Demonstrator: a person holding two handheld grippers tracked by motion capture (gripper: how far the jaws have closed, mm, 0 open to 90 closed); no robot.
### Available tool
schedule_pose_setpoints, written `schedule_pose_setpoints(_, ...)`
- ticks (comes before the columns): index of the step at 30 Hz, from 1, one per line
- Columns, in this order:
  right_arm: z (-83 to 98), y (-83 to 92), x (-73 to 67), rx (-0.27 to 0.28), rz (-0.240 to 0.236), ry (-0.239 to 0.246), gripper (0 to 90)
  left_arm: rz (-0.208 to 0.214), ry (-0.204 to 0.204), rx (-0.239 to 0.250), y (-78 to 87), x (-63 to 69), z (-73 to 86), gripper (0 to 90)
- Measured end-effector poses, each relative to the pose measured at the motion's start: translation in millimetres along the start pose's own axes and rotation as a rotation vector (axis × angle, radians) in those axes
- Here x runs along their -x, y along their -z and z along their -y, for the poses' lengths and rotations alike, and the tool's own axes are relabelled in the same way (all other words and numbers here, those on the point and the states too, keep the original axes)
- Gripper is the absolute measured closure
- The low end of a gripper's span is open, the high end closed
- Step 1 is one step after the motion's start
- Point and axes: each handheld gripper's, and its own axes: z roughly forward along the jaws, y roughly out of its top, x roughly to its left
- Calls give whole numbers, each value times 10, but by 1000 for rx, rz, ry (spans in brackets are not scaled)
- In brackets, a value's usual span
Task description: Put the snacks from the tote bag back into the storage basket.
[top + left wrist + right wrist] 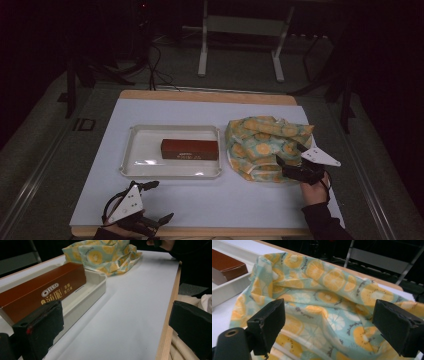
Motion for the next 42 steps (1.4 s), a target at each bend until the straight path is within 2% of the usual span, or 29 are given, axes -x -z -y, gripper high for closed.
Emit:
schedule_pose_setpoints(9, 171, 124, 12, -32, 2, -24, 117, 3, -6, -7, 0, 4, 4, 0)
schedule_pose_setpoints(14, 253, 197, 21, -35, 5, -18, 117, 6, -4, -7, -6, 2, 9, 0)
schedule_pose_setpoints(20, 315, 237, 39, -28, 16, -35, 117, 10, -7, -11, -13, 5, 10, 0)
schedule_pose_setpoints(24, 331, 235, 48, -7, 24, -45, 117, 10, -10, -11, -13, 14, 9, 0)
schedule_pose_setpoints(27, 327, 219, 16, -6, 38, -16, 117, 11, -10, -10, -12, 13, 9, 0)
schedule_pose_setpoints(31, 322, 208, -22, -1, 19, -4, 117, 11, -9, -9, -14, 11, 8, 0)
schedule_pose_setpoints(37, 320, 221, -24, 36, -3, -16, 117, 11, -9, -8, -16, 7, 8, 0)
schedule_pose_setpoints(42, 310, 234, -37, 62, -12, -2, 118, 11, -7, -6, -15, 6, 8, 0)
